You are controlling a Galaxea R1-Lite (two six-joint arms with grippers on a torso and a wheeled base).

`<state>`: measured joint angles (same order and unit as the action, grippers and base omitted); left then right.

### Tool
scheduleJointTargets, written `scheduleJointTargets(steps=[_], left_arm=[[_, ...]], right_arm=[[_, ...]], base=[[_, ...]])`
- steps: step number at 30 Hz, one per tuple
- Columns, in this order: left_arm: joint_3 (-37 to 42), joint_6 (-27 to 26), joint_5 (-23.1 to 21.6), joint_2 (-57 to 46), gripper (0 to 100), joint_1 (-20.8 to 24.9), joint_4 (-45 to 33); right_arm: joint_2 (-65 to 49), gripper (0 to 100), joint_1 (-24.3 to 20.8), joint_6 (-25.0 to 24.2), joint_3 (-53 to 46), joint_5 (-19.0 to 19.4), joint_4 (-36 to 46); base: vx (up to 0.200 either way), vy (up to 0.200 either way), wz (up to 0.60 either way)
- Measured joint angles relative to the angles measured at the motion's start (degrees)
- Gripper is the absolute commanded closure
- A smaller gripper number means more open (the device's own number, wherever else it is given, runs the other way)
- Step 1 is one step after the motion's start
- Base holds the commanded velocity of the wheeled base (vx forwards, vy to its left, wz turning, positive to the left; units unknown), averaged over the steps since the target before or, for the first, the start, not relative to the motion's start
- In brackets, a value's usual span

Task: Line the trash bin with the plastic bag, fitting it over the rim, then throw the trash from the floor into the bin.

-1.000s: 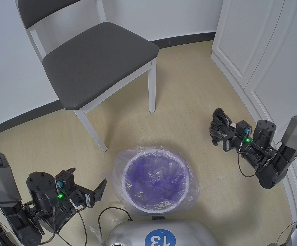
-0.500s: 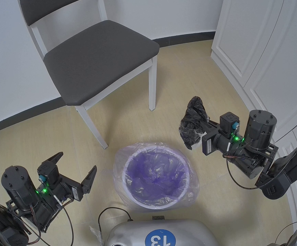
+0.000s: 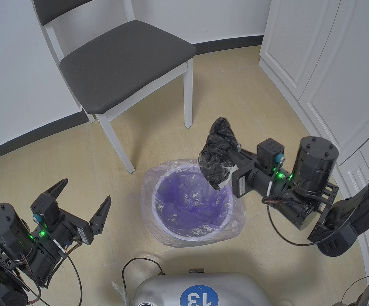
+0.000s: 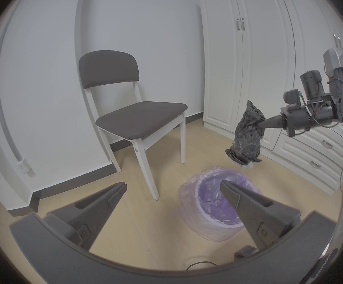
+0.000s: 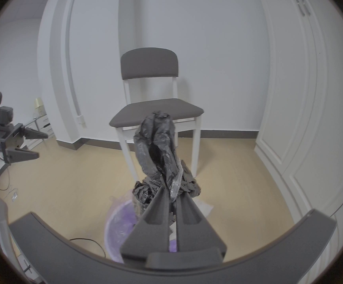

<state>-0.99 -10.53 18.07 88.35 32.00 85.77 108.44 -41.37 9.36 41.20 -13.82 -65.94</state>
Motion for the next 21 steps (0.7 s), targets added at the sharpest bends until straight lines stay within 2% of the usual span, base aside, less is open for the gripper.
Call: scheduleJointTargets(steps=[10, 21], left_arm=[[0.0, 0.0, 0.0, -0.6, 0, 0.2, -0.1], [0.0, 0.0, -0.1, -1.7, 0, -0.3, -0.1]], right_arm=[[7.8, 100, -1.7, -2.5, 5.8, 0.3, 0.2], [16.2, 100, -1.3, -4.8, 10.4, 0.4, 1.5]], base=[[0.0, 0.0, 0.0], [0.0, 0.0, 0.0]])
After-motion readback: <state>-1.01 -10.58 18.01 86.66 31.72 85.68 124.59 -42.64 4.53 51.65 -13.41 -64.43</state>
